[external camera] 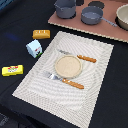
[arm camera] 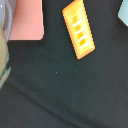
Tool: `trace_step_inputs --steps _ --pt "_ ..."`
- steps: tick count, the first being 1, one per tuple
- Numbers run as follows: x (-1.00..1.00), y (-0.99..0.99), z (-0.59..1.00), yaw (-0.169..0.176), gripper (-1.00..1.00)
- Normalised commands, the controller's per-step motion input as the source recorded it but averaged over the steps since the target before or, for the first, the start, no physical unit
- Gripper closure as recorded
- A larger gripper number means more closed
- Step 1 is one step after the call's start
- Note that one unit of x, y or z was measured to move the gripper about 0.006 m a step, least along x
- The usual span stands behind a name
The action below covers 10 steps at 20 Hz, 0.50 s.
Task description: Place the bread, butter, and milk from the table onto the serving area.
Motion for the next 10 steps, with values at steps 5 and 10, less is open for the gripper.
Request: trace_step_inputs --steps 5,10 --pt "-0.26 -0.42 -0.97 0.032 -1.0" --pt "-0.22 -0.38 -0.87 0.029 -1.0"
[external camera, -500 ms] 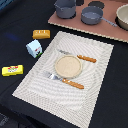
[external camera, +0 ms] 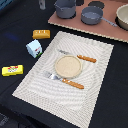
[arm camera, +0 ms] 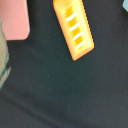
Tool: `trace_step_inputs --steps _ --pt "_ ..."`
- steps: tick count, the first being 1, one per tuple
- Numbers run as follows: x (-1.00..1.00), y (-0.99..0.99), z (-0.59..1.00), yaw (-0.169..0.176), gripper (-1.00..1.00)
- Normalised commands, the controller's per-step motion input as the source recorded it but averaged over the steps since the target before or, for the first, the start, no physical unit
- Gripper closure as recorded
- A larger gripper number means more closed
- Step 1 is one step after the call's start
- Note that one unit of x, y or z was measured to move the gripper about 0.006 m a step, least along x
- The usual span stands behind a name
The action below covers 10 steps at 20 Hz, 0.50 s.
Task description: Place the bread, butter, and milk from the table onto the serving area.
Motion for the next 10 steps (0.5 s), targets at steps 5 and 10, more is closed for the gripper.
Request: trace_step_inputs --steps 5,10 --pt "-0.35 -0.31 -0.55 0.032 -1.0" --pt "-0.43 -0.07 -0.5 0.059 -1.0"
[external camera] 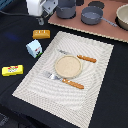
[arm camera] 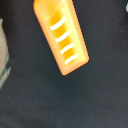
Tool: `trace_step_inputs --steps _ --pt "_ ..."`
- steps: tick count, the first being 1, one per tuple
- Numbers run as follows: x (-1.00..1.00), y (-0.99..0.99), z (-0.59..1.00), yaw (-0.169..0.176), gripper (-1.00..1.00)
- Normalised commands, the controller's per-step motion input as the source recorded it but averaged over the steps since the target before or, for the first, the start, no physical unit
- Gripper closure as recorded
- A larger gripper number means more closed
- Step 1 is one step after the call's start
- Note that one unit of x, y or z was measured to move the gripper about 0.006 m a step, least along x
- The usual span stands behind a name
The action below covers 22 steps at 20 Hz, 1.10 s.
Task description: Place the bread, butter, and milk from the table onto the serving area.
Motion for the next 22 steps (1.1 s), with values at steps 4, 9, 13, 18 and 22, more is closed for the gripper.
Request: trace_step_inputs --steps 4,9,13,18,22 --pt "-0.55 0.0 -0.53 0.099 -1.0" --pt "-0.47 -0.02 -0.47 0.08 -1.0" --pt "-0.27 -0.01 -0.45 0.047 -1.0" --pt "-0.16 0.0 -0.48 0.037 -1.0" --pt "-0.07 0.09 -0.34 0.055 -1.0"
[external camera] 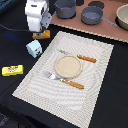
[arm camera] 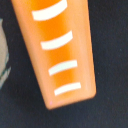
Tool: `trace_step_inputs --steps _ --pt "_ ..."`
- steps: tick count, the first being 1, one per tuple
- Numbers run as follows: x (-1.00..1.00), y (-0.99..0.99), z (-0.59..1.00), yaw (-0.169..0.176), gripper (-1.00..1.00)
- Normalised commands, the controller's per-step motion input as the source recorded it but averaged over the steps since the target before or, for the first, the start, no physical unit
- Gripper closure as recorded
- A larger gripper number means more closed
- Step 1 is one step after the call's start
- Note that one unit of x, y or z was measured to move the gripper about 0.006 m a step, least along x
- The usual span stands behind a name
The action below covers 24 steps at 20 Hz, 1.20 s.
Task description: Place the bread, butter, and milk from the table onto the serving area.
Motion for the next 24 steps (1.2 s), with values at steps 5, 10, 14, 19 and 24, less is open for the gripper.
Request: trace_step_inputs --steps 5,10,14,19,24 --pt "-0.03 0.12 -0.26 0.063 -1.0" --pt "-0.08 0.04 -0.27 0.054 1.0" --pt "-0.04 0.01 -0.27 0.047 1.0" --pt "0.0 0.0 -0.21 0.041 1.0" --pt "0.05 -0.02 0.27 -0.046 1.0"
